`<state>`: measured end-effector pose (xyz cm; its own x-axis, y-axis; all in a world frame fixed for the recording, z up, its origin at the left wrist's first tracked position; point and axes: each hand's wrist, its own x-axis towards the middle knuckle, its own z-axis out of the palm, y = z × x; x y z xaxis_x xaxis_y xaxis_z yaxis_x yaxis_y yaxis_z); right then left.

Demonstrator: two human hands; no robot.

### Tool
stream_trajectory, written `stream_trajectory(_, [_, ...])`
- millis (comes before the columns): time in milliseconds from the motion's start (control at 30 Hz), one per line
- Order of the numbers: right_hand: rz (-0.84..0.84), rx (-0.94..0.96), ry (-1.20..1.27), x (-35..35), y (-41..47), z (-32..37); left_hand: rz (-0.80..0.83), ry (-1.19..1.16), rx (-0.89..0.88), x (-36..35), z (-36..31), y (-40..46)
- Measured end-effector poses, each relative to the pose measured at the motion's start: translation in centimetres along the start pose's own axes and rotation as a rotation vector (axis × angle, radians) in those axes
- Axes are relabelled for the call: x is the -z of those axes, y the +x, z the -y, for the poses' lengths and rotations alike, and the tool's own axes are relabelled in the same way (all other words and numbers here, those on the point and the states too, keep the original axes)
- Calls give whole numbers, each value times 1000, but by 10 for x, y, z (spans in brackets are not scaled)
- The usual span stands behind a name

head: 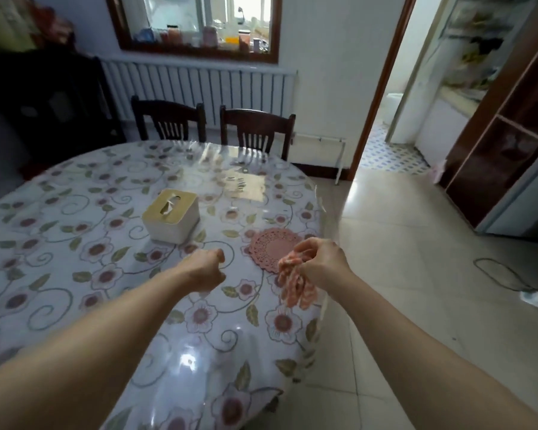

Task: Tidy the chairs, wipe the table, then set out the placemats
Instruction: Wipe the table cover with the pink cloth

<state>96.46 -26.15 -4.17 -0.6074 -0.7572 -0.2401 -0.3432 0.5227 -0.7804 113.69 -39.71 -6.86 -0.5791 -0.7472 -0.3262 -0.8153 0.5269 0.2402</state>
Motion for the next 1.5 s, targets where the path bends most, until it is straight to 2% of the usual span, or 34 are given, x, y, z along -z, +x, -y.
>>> stream_trajectory(133, [77,111,-80,26,25,-13,-32,-60,163,-10,-40,-12])
stream_trajectory(300, [220,217,-173,43,46,-5,-65,-49,284,-5,-70,-40])
stream_trajectory(533, [413,311,-141,22,80,28,-124,-128,522,18,-57,-55])
stream_trajectory(633, [442,387,-220,12,102,42,-138,-163,594,23,-44,-40])
stream_trajectory(800, [450,417,-273,11,156,54,-150,-238,631,28,-40,13])
stream_trajectory(1133, [406,401,-291,56,310,54,-174,-332,604,42,-94,159])
stream_trajectory(1500, [505,412,-355,85,502,48,-152,-415,819,19,-159,293])
